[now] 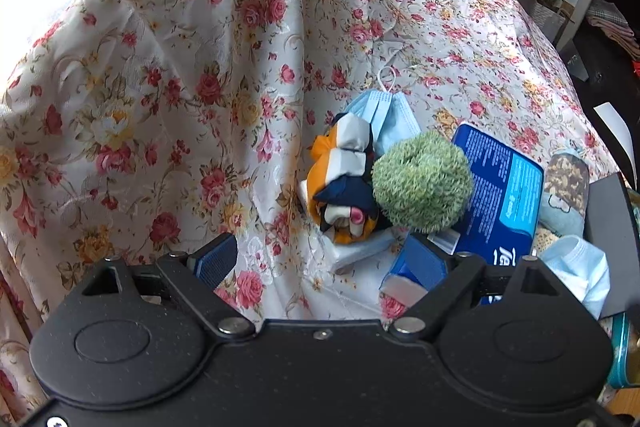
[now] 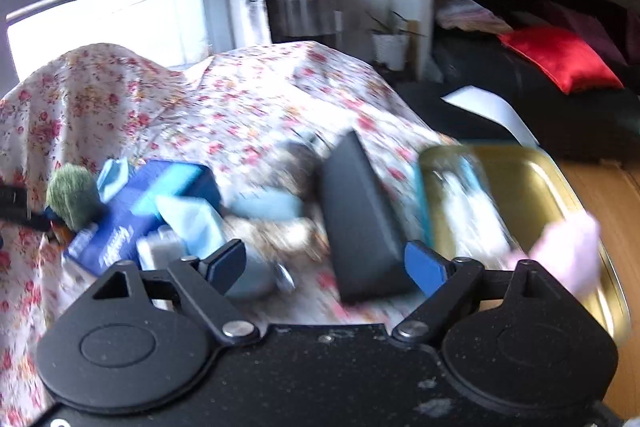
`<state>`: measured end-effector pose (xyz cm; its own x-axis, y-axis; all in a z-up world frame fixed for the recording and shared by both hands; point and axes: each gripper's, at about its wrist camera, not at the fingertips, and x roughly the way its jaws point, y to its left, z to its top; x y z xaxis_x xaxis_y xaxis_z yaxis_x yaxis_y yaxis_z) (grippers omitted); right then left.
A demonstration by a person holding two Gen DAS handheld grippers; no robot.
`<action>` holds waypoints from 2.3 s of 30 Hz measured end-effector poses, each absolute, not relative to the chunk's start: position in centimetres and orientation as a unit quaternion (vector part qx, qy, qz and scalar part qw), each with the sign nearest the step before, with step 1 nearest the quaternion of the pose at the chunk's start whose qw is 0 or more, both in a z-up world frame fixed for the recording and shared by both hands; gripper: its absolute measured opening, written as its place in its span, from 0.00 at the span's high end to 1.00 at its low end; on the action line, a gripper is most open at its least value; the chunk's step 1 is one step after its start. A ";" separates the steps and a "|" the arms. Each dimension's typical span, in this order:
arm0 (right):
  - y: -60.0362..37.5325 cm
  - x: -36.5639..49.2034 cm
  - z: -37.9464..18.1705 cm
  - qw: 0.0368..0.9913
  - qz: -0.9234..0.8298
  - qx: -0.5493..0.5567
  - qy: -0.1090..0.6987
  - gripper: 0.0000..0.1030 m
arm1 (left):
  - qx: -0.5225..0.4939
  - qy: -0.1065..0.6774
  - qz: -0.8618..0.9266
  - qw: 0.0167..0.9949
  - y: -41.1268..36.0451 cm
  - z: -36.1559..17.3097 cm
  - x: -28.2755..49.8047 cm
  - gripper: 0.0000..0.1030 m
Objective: Organize soft objects
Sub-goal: 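Move both tools back over the items on the bed, then grasp the blue face mask with the right tool while the left tool grasps the white tissue pack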
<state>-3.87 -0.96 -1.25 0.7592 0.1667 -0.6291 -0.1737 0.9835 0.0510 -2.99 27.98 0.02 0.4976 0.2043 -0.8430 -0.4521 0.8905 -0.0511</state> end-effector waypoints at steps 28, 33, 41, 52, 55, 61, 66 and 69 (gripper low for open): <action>4.5 -5.0 -2.6 0.876 0.230 -0.059 0.419 0.05 | -0.077 0.476 0.173 0.859 25.2 -0.9 -5.9 0.15; 5.9 -3.3 -3.8 0.868 0.231 -0.051 0.437 0.04 | -0.049 0.486 0.152 0.859 24.0 -1.7 -7.3 0.15; 6.3 -2.4 -5.2 0.859 0.220 -0.055 0.459 0.31 | 0.001 0.486 0.061 0.872 21.4 -1.5 -9.5 0.15; 3.4 -3.9 -2.7 0.873 0.215 -0.009 0.437 0.55 | -0.017 0.517 -0.003 0.856 17.7 -3.4 -9.2 0.14; 3.3 -4.3 -2.6 0.878 0.210 -0.025 0.429 0.22 | -0.021 0.522 -0.003 0.853 17.4 -3.9 -8.7 0.14; 2.9 -4.4 -2.6 0.881 0.212 -0.026 0.422 0.06 | -0.025 0.523 0.007 0.852 16.7 -4.7 -7.5 0.12; 2.6 -4.2 -2.9 0.881 0.205 -0.028 0.426 0.05 | -0.024 0.523 0.014 0.852 16.3 -5.3 -6.8 0.09; 2.6 -4.1 -3.2 0.879 0.203 -0.029 0.430 0.05 | -0.027 0.533 0.016 0.845 16.4 -5.9 -6.5 0.21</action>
